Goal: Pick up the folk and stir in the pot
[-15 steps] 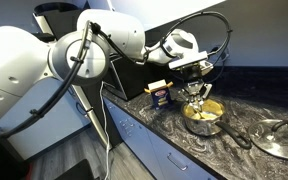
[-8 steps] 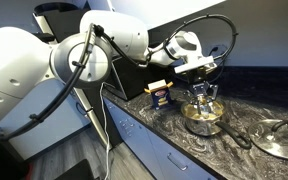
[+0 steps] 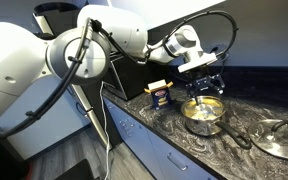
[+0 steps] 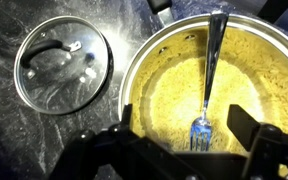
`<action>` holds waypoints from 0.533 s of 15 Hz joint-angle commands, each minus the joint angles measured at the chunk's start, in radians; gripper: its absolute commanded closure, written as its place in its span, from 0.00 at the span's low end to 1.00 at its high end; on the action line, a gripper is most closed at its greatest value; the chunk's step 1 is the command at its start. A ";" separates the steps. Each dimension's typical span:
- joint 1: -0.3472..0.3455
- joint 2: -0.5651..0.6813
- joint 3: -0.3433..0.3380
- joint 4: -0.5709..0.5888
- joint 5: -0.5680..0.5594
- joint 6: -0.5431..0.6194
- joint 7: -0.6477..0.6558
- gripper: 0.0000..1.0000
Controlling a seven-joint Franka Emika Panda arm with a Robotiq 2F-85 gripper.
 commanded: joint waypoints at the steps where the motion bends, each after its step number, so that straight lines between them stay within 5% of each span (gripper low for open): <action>1: -0.005 -0.126 0.014 -0.196 -0.005 0.168 0.053 0.00; 8: 0.032 -0.278 -0.036 -0.486 -0.024 0.508 0.161 0.00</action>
